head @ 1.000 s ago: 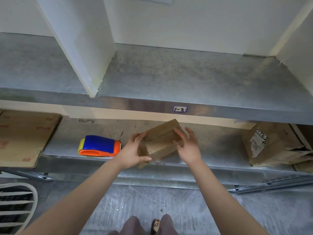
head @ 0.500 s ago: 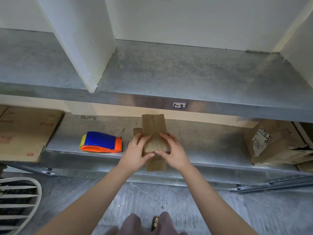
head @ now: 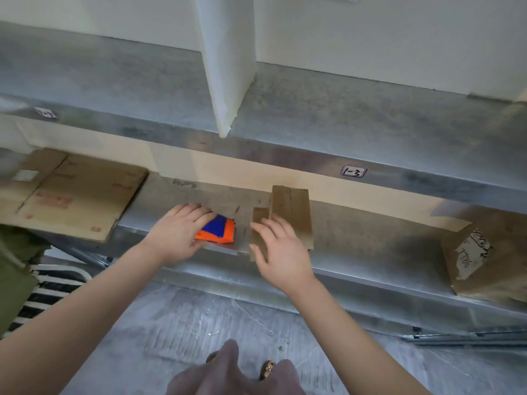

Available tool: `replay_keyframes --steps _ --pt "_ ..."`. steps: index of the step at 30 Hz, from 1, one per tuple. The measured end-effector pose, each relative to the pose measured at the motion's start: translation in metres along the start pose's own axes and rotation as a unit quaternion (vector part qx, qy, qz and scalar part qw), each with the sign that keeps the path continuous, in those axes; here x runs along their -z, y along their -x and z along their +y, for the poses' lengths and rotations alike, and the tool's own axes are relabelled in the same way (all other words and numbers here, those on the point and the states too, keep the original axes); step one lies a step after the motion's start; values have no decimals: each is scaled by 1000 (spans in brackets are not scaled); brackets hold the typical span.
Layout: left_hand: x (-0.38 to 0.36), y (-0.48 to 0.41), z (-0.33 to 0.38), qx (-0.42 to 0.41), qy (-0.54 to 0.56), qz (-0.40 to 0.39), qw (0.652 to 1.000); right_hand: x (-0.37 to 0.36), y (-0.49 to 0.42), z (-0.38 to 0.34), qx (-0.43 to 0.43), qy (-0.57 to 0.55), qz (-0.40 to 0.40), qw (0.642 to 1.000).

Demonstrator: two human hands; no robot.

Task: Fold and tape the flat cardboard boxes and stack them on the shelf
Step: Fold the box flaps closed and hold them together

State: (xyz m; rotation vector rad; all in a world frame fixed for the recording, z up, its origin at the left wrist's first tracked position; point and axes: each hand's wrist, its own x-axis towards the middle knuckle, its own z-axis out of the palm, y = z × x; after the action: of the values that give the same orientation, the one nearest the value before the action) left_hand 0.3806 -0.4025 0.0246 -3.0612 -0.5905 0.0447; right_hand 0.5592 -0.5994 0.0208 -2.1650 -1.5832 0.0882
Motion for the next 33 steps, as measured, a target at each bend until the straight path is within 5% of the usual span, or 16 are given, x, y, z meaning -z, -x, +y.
replay_keyframes --steps 5,15,23,33 --pt "-10 -3 -36 13 -16 -45 999 -50 -35 -35 -6 16 -66 998" --pt "-35 -40 -65 -12 81 -101 992 -111 -51 -24 -179 62 -182 965" --pt "-39 -50 -84 -25 218 -165 962 -122 -51 -21 -243 27 -172 954" --pt "-42 -37 -87 -37 248 -115 961 -125 -50 -15 -239 28 -178 954"
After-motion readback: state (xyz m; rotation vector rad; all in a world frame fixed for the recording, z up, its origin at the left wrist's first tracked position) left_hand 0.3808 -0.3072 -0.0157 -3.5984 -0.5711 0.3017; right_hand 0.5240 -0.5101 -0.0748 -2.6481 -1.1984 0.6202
